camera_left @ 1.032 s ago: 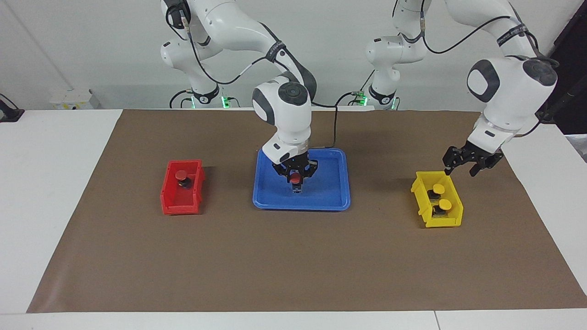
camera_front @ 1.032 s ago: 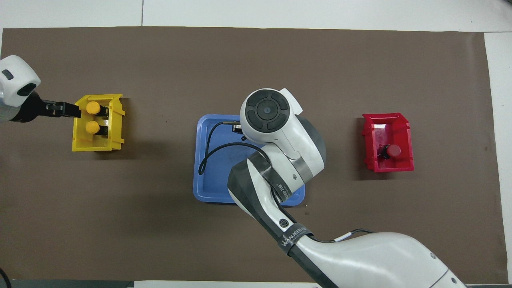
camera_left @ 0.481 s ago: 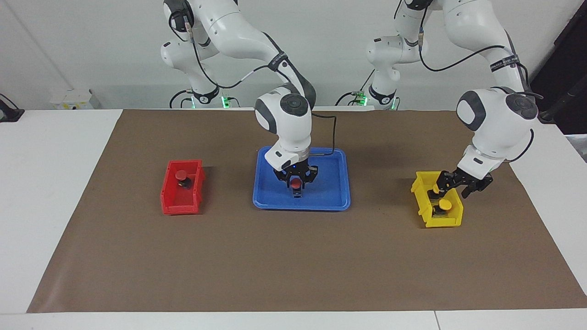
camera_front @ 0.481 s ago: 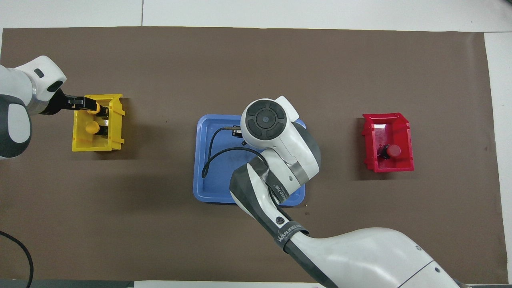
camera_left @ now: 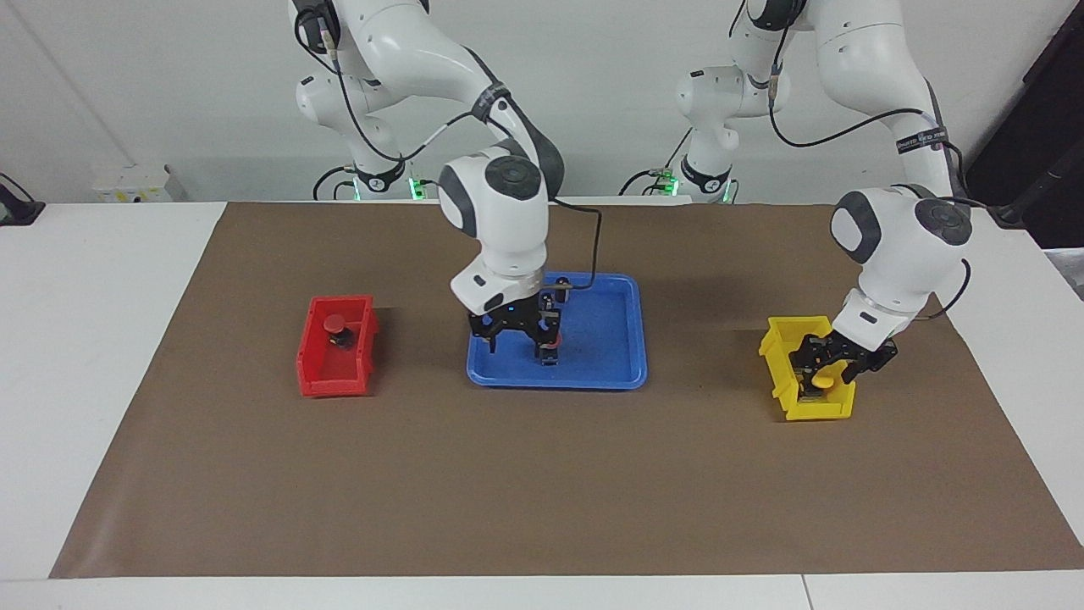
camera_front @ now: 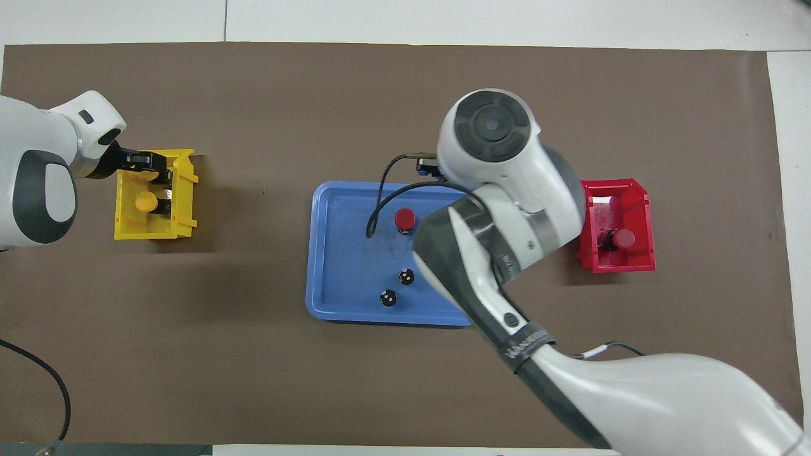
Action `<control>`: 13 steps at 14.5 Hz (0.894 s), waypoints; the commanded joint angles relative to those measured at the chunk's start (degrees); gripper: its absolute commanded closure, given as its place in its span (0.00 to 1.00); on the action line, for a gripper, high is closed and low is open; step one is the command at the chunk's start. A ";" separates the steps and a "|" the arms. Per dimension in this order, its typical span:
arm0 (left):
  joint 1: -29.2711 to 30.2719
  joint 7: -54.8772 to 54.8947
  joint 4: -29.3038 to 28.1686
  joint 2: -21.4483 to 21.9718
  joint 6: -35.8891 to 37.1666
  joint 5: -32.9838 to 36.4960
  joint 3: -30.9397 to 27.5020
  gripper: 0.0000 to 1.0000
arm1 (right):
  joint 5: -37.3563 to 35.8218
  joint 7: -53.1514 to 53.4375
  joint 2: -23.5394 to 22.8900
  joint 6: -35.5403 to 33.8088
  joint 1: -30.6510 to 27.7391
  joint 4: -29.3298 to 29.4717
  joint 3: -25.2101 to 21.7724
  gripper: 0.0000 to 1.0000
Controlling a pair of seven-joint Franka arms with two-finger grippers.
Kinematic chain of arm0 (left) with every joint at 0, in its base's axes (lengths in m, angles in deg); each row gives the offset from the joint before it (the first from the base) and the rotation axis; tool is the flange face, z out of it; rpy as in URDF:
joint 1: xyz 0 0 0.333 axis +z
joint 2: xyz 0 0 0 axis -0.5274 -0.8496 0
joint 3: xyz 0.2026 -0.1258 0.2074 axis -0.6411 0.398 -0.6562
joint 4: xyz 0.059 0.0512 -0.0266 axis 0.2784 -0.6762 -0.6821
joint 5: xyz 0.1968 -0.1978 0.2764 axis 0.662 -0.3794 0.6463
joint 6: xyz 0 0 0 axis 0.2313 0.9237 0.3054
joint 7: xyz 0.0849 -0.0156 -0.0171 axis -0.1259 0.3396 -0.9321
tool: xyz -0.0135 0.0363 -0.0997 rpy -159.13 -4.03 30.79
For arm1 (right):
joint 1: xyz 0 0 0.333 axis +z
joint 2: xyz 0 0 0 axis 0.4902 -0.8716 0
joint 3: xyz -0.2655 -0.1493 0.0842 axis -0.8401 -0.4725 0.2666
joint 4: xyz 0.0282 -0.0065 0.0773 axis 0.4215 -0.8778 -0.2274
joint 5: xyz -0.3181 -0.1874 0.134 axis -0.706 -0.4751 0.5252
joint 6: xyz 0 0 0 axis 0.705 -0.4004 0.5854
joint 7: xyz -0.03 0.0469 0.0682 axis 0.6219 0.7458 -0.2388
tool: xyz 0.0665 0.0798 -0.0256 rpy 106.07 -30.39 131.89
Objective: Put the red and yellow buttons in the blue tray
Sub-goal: 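Carry the red button into the blue tray while the left gripper reaches yellow, then return the right gripper to the red holder while the left gripper grasps yellow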
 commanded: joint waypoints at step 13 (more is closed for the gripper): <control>-26.32 -38.06 10.78 2.90 16.34 0.91 -0.01 0.99 | 6.81 -36.43 21.25 17.69 -23.09 -39.39 0.90 0.34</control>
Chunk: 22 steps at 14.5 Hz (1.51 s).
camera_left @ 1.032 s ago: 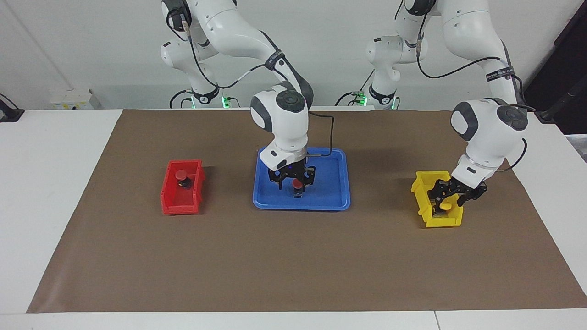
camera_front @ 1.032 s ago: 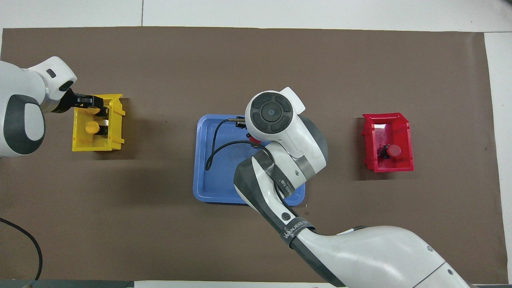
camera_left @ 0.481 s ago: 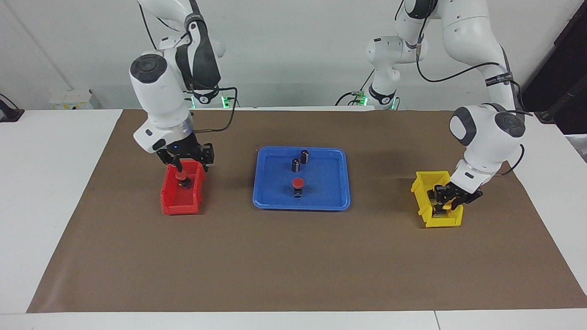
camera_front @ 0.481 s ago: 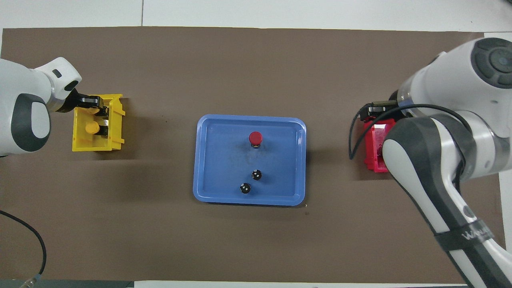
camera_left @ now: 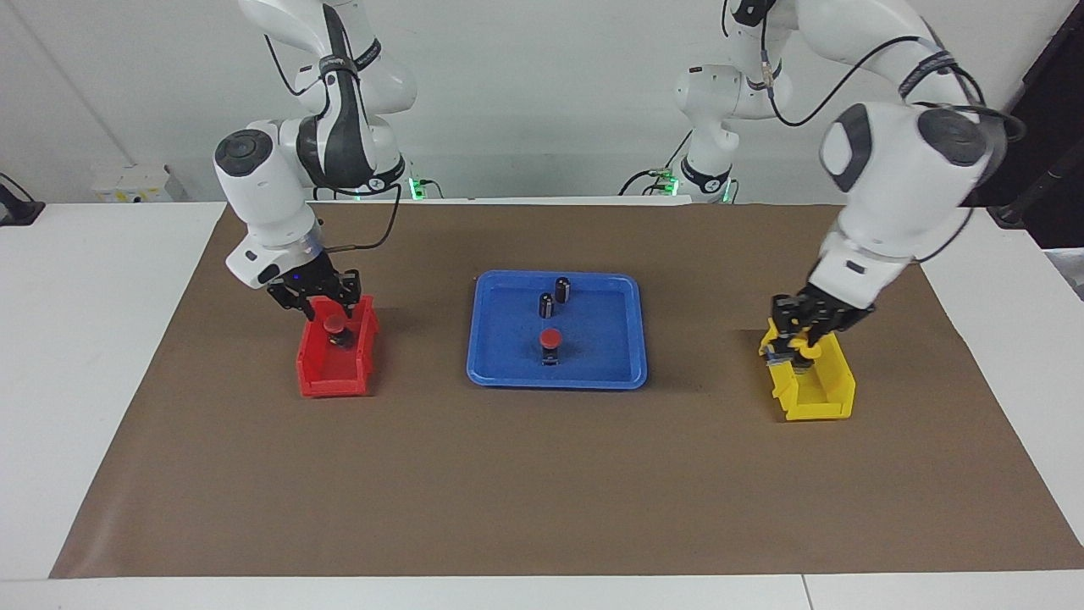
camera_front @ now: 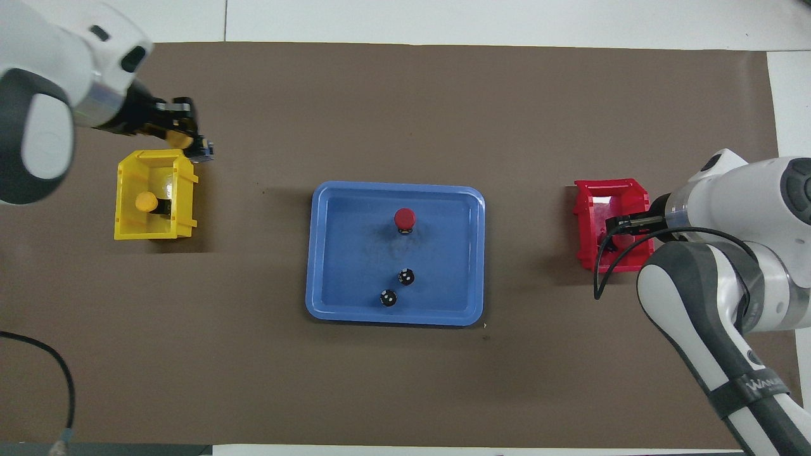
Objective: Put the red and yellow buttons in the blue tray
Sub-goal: 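Return the right gripper to the red holder while the left gripper grasps yellow, then place the yellow button in the tray while the right gripper grasps red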
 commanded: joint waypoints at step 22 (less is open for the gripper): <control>-3.48 4.05 -10.94 9.05 2.34 1.43 -3.62 0.06 | 1.53 1.88 -8.14 -18.00 3.56 22.64 1.27 0.74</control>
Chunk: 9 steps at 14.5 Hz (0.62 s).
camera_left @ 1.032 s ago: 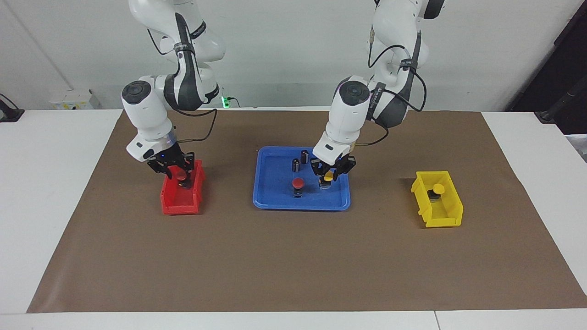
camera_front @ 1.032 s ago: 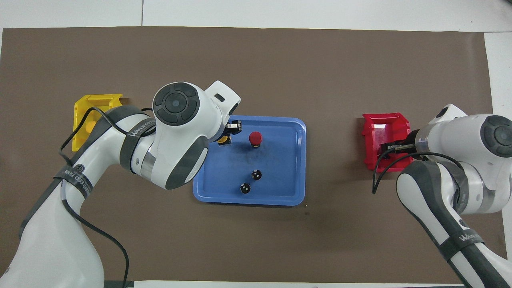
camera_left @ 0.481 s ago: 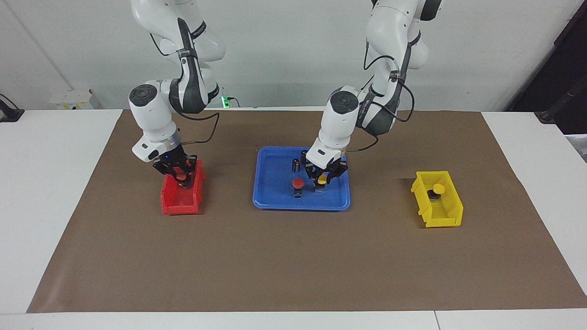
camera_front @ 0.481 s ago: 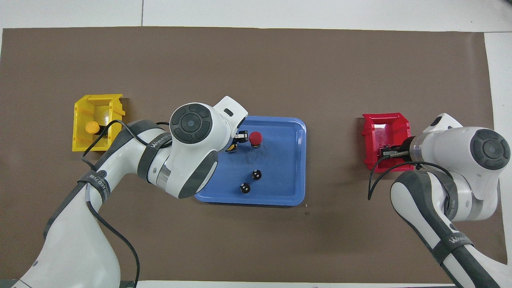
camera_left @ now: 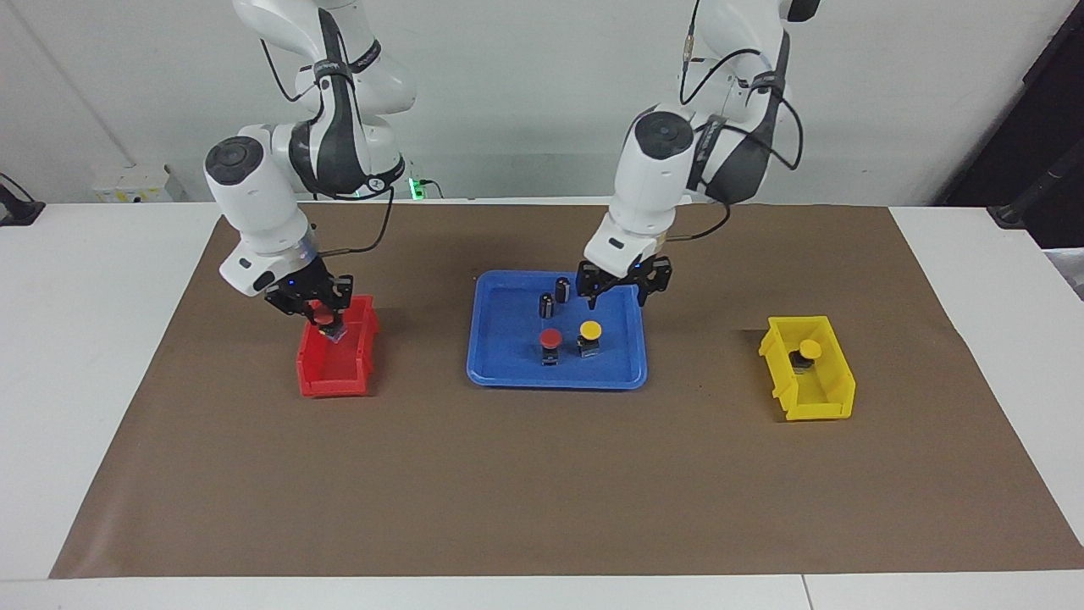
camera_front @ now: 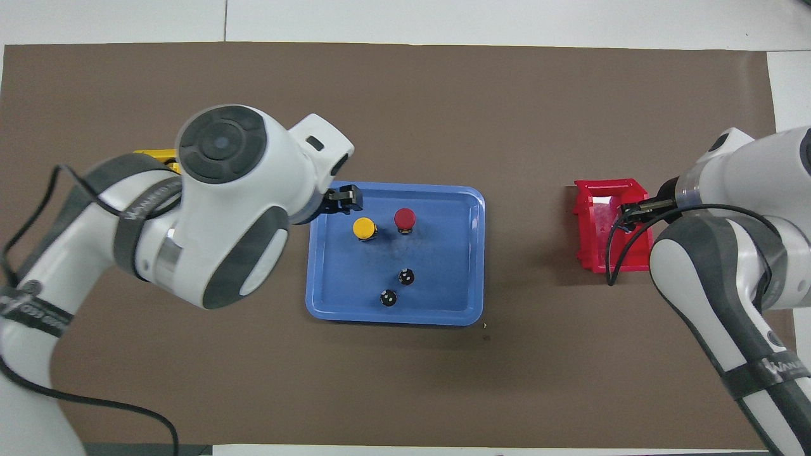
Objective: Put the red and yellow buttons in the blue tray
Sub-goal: 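Place the yellow button in the tray while the right gripper grasps red, then place the second red button in the tray while the left gripper grasps yellow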
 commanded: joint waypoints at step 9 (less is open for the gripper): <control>24.76 28.02 -12.62 1.33 -14.75 0.79 -0.21 0.22 | 0.66 35.48 -14.28 10.84 25.37 9.69 0.35 0.74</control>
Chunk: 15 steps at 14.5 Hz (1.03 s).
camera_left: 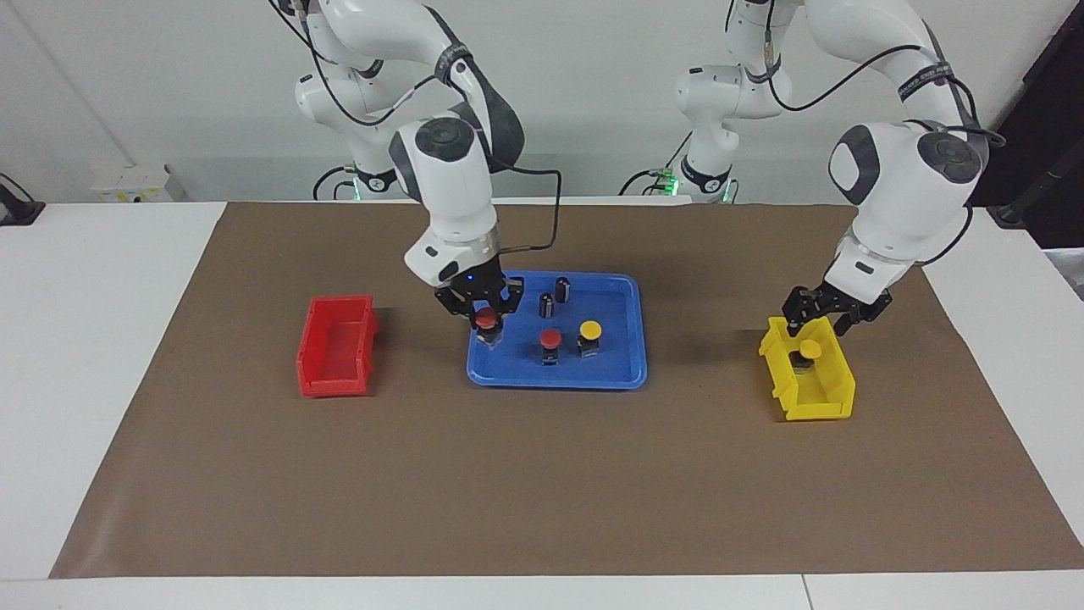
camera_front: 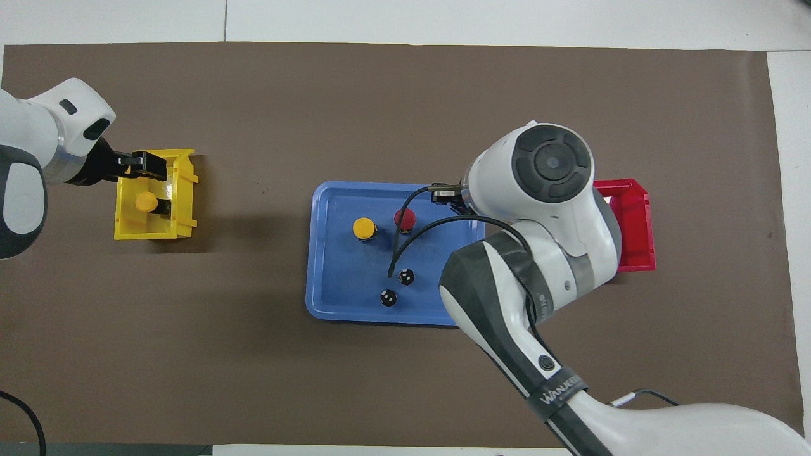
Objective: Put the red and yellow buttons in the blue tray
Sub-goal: 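Place the second red button in the tray while the left gripper grasps yellow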
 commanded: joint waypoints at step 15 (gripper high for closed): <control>5.14 6.04 -13.10 -0.63 -16.25 0.75 0.77 0.65 | -0.41 -0.45 0.28 6.81 -1.50 -5.97 -0.72 0.00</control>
